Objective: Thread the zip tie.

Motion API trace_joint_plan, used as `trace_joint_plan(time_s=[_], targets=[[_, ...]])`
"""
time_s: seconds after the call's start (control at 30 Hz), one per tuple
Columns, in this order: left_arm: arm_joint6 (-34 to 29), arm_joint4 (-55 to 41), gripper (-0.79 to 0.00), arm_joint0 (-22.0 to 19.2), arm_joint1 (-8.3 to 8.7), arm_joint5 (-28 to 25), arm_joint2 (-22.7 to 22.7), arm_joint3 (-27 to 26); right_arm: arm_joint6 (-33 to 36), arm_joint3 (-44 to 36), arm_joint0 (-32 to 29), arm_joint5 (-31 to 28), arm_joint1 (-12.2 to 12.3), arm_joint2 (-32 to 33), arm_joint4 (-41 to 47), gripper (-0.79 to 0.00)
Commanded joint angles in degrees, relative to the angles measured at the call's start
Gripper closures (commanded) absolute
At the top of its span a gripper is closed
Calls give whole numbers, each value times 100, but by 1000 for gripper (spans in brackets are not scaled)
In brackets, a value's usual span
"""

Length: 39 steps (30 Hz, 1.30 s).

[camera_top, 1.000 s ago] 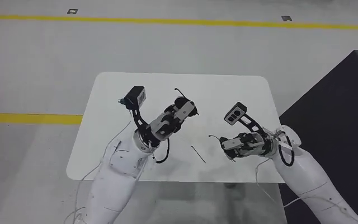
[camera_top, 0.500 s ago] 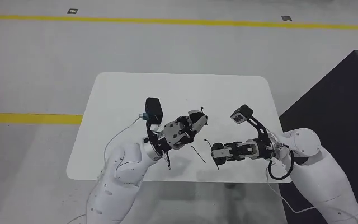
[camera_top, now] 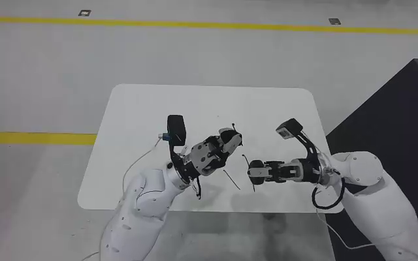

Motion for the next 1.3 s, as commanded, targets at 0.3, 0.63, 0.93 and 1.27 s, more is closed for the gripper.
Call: trace_joint_plan(time_s=[0.3,0.63,0.93,1.27], targets=[[-203,422,0,62,57,83,63,-14,427,-643,-330,-282,110,513,-656,0],[-393,232,0,128,105,69,116,-31,423,-704,-517,-380,167,852,-784,0],[-580,97,0,105,136,33,246,-52,281,-755,-481,-370,175,796,-992,0],[-571,152,0,-37,138,161,427,7,248,-789,-475,-352,179,722,-1152,0]])
